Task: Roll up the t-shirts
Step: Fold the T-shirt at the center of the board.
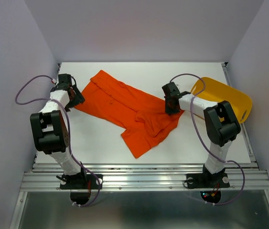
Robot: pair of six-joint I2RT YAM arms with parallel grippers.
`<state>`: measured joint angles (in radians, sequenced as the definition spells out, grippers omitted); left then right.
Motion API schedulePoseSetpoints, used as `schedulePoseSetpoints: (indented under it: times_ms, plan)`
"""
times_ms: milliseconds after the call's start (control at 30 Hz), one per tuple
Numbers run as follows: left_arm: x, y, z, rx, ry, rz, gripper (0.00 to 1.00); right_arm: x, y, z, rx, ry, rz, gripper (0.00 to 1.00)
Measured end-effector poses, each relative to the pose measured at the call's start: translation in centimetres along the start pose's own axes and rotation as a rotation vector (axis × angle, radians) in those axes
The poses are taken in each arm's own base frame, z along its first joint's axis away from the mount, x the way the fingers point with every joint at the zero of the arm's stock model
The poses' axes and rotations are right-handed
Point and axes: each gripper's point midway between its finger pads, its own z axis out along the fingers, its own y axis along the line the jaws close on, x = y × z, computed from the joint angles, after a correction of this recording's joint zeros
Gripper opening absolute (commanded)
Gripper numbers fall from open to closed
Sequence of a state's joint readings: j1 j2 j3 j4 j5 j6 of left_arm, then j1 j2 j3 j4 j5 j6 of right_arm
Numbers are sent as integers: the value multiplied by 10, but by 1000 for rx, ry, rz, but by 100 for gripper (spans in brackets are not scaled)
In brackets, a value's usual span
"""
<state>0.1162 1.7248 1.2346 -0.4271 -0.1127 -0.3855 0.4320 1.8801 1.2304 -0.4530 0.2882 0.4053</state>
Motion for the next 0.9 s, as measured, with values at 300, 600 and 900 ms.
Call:
schedulePoseSetpoints:
  times_ms: [300, 600, 900]
  plan:
    - [1, 7, -2, -3, 3, -10, 78, -7, 19, -14, -110, 2, -12, 26]
    - [2, 11, 2, -16, -5, -32, 76, -15, 74, -84, -286, -109, -91, 28]
    - [12, 16, 32, -63, 20, -47, 67, 43, 106, -133, -394, -82, -187, 28]
